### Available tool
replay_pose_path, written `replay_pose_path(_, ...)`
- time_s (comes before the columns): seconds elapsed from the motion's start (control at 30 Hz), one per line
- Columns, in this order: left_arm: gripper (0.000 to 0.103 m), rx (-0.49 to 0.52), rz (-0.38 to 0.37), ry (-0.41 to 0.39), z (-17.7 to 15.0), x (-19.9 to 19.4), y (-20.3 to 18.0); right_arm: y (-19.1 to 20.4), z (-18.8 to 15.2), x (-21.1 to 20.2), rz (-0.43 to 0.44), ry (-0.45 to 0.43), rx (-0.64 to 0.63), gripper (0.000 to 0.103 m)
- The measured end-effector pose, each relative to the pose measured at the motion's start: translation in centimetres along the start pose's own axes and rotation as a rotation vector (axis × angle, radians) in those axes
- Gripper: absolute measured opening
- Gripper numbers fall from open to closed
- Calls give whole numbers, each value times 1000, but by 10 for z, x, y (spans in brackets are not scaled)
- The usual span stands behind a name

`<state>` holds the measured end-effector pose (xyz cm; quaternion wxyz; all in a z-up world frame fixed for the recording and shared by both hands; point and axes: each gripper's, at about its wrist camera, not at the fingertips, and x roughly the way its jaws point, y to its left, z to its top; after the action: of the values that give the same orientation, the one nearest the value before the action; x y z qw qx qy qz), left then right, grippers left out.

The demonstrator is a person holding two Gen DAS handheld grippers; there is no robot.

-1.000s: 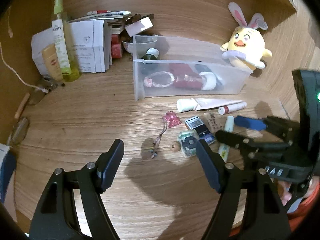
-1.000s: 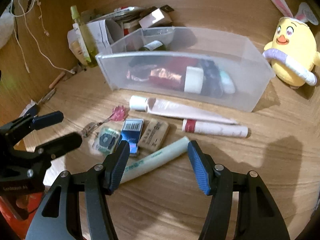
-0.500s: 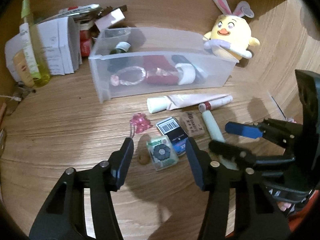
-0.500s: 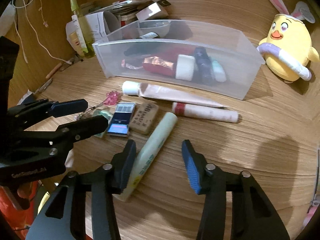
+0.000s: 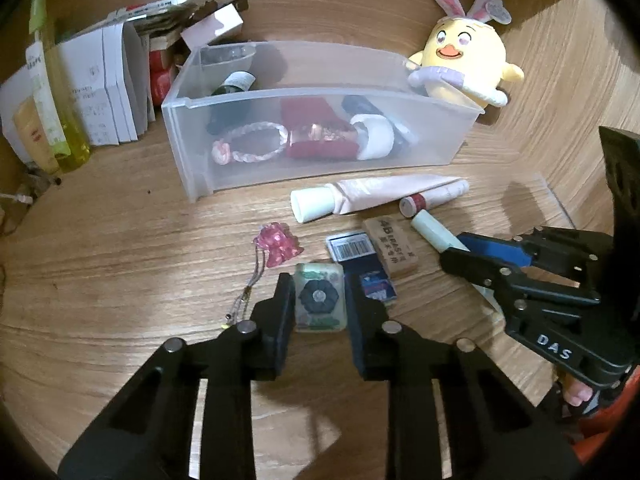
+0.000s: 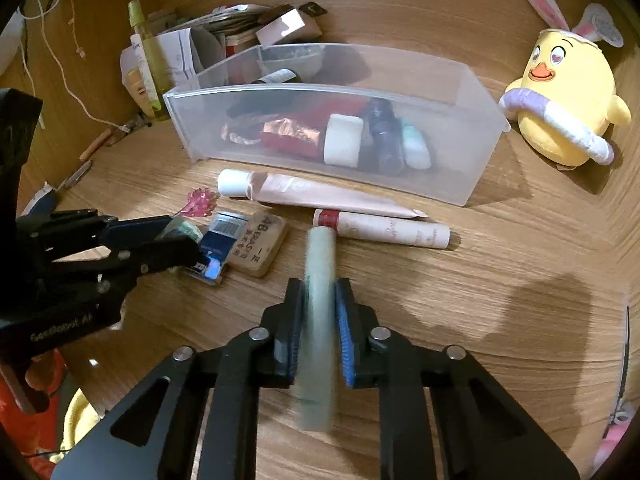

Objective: Organize objects
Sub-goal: 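Grasp the small green-black box with the left tool while the right tool grasps the white-green marker, then carry both items over the clear box and open both tools to drop them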

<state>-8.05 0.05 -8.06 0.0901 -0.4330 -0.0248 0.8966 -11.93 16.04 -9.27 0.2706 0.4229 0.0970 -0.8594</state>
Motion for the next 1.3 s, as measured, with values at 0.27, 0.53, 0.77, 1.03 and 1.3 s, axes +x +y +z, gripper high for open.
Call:
replay_pose_path(0.27,25,-10,25,-39,3,-7,0,-7,1,-11,-3,-38,28,14)
replay_pose_path(0.53,25,-59,29,-127,18,-35,17,-16,14,-32,-4,-111,64,14)
replay_pose_path(0.77,25,-85,53,-207,31,-62,29,-25,28,-47,-17,-170,75,14)
replay_pose_path(1.03,25,-104,66,-264,42,-77,31,-34,45,-63,-29,-239,76,14)
replay_pose_path(1.3,25,-107,60,-310,59,-83,25,-40,70,-74,-35,-311,62,14)
